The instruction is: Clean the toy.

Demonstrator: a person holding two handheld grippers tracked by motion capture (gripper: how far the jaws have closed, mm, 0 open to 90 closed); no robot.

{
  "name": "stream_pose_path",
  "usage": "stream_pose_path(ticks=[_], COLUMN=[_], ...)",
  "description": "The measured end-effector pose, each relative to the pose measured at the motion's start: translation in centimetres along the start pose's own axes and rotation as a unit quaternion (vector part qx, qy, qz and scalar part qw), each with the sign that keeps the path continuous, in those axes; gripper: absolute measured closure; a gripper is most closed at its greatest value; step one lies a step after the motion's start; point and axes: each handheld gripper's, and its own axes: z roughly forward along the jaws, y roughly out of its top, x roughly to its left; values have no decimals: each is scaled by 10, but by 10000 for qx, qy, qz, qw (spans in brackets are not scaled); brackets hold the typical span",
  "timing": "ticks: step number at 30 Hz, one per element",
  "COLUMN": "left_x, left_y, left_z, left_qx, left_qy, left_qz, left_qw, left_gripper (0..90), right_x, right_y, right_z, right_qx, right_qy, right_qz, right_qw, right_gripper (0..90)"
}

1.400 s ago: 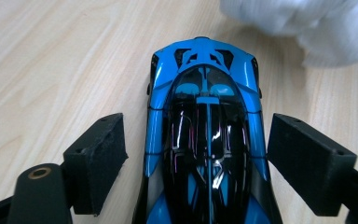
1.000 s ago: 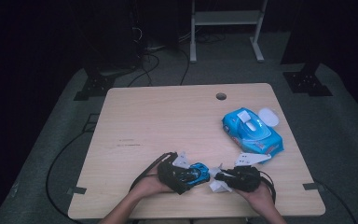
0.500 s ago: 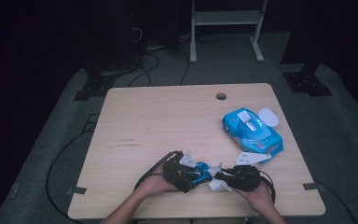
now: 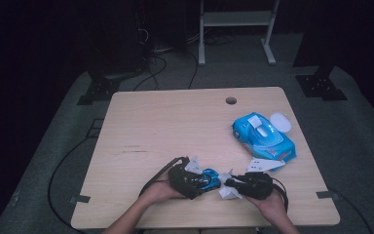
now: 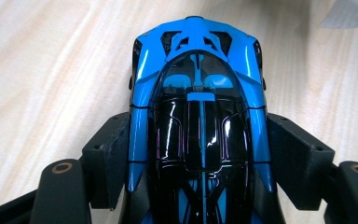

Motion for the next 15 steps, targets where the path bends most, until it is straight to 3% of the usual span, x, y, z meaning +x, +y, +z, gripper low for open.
stream_pose_path(ticks=[8, 15], left_x=[4, 28], left_y=[4, 16], left_z=[-9, -20], left_qx=[-118, -278], left_qy=[85, 414], left_qz=[19, -106], left_qw=[9999, 9987], left_gripper=[282, 282], right_x=[-2, -15], right_y=[1, 3], right_z=[-5, -24], right_qx=[-76, -206], right_qy=[-42, -293], right_qz=[6, 69], right_qw=[10000, 9993], right_gripper=[810, 810])
